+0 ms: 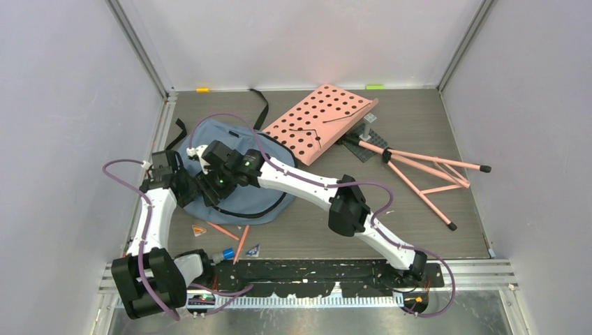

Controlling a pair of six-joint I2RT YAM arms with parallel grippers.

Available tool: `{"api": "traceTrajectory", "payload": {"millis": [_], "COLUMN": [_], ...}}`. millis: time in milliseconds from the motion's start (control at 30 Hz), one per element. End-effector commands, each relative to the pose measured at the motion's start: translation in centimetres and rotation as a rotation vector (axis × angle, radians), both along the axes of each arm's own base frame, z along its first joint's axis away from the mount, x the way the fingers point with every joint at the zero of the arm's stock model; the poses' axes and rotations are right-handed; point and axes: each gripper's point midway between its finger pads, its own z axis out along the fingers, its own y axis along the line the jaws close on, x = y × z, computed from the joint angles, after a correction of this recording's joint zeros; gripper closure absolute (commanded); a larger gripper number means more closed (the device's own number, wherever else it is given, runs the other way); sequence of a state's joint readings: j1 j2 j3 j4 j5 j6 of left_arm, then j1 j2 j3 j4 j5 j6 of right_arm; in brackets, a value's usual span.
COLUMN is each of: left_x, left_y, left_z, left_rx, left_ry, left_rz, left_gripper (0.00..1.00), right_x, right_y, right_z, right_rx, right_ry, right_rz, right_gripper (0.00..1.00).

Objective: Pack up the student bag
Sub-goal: Zip the student bag at the center of the board.

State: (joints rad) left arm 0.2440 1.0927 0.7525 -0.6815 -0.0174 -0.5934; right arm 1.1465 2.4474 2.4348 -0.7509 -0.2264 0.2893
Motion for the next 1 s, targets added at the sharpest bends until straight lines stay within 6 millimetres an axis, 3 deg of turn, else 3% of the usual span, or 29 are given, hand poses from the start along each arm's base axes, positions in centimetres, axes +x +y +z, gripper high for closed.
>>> {"api": "traceTrajectory", "payload": {"millis": [0, 200, 467, 667, 967], "left_x": [0.3, 0.4, 0.1, -0.1, 0.0], "left_y": [0.3, 0.1, -0.5, -0.7, -0.9], "left_z": [0.0, -0.2, -0.6, -0.5, -0.3], "left_rx": [0.008, -0.002, -0.027, -0.033, -0.036], "left_ry": [-0.034, -0.041, -0.038, -0.042, -0.044], "left_rz": [0.008, 0.007, -0.008, -0.022, -0.032], "left_gripper": [0.58, 0.62, 0.82, 0.91, 1.00], "right_x": [1.2, 1.4, 0.5, -0.1, 1.4], "right_y": [0.6, 1.2, 2.1, 2.9, 3.4], "right_z": [1.8, 0.7, 0.0, -0.4, -1.1], "right_rx": [0.034, 0.020, 0.035, 0.053, 0.048], "right_ry": [-0.103, -0.159, -0.137, -0.123, -0.169], "right_rz": [0.001, 0.019, 0.036, 0.038, -0.015], "right_gripper": [0.47, 0.48, 0.51, 0.55, 0.62]}}
